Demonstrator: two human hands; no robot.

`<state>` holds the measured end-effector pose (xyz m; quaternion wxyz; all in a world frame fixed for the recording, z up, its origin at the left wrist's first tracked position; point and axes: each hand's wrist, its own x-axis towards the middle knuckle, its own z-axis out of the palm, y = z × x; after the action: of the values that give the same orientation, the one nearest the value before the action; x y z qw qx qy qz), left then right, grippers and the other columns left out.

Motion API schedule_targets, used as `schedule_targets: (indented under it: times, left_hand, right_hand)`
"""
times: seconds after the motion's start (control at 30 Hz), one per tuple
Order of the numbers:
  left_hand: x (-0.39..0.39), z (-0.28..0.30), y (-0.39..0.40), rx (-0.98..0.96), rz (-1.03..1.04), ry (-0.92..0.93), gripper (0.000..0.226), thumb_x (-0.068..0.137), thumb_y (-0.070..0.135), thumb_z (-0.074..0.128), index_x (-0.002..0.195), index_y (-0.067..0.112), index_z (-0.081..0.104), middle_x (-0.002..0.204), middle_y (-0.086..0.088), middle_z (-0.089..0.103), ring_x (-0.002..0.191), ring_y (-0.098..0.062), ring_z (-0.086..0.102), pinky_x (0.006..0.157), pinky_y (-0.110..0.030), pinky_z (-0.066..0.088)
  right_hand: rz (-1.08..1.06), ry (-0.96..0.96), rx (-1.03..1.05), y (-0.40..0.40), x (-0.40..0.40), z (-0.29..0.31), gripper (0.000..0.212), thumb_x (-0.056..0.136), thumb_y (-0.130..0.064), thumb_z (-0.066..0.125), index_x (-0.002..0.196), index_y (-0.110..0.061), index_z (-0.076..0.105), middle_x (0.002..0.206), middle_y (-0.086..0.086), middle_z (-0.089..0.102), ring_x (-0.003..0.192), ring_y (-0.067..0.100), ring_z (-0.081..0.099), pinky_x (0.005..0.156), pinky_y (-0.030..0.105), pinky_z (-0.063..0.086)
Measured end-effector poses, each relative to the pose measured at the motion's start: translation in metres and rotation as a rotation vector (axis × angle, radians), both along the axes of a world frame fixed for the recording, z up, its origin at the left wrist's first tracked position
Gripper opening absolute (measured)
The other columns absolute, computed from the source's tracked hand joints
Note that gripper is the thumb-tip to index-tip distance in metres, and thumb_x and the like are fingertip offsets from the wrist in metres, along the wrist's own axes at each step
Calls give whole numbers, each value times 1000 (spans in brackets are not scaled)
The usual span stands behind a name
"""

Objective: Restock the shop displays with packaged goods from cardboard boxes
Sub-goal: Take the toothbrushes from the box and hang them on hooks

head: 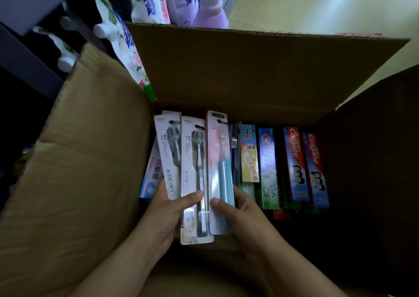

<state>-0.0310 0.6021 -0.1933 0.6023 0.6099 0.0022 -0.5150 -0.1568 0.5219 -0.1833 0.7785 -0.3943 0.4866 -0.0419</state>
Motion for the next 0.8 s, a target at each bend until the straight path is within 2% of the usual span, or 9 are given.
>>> schedule_targets:
  times: [0.07,0.23,0.3,0.4,0.5,0.57,0.63,0.7,0.8]
  left_hand:
    - [-2,0,0,-1,-24,8,63,62,9,70,121,24,56,107,-5,72,91,-25,71,63,-36,57]
    - [2,0,0,-27,6,26,55,68,13,67,122,22,57,106,-4,73,93,-23,71,66,-33,59]
    - [4,-3,1,-11,30,33,53,72,14,66,123,24,57,108,-4,72,97,-24,70,76,-38,58]
    - [10,-6,4,36,80,25,47,78,18,65,122,35,58,116,-1,70,109,-26,64,98,-50,47]
    - [13,-6,4,55,55,-31,44,83,21,64,123,37,57,118,-4,68,111,-30,63,100,-56,43]
    - [13,-8,4,60,50,-45,36,91,16,58,121,36,58,113,-5,70,104,-28,66,92,-51,50]
    - [12,-11,4,61,47,-22,30,93,13,54,115,33,59,100,-2,74,87,-22,71,71,-39,57]
    - [11,-10,1,53,50,3,26,94,11,53,109,31,59,87,0,76,71,-17,72,54,-31,57]
    - [11,-9,-2,45,45,26,24,94,9,51,103,30,60,80,-1,75,64,-17,72,53,-31,58]
  right_hand:
    - [26,-2,-1,-2,-2,0,37,89,-10,64,124,-21,58,104,6,73,89,24,72,75,36,59]
    - [-27,-4,54,-3,-6,1,35,87,-7,65,112,-30,57,102,2,70,85,18,71,70,33,59]
    - [-54,23,64,-5,-8,-1,34,87,-9,65,112,-31,56,101,1,69,82,17,71,65,31,57]
    - [-65,125,0,-12,-15,-4,36,88,-13,65,117,-29,52,105,3,63,90,21,65,65,34,56]
    - [-103,251,-156,-28,-28,-8,42,88,-15,65,123,-26,45,104,-1,55,86,16,59,54,25,52]
    - [-68,384,-299,-42,-38,-14,53,88,-18,65,133,-28,39,105,-3,52,86,13,57,59,28,53]
    - [9,510,-428,-53,-46,-25,58,87,-19,66,138,-25,37,117,2,54,97,18,59,76,40,57]
    - [66,574,-520,-55,-50,-38,59,87,-19,65,140,-22,38,126,5,54,109,23,58,87,46,55]
    - [85,621,-608,-49,-53,-51,61,88,-22,64,143,-21,36,128,5,53,113,23,56,89,45,55]
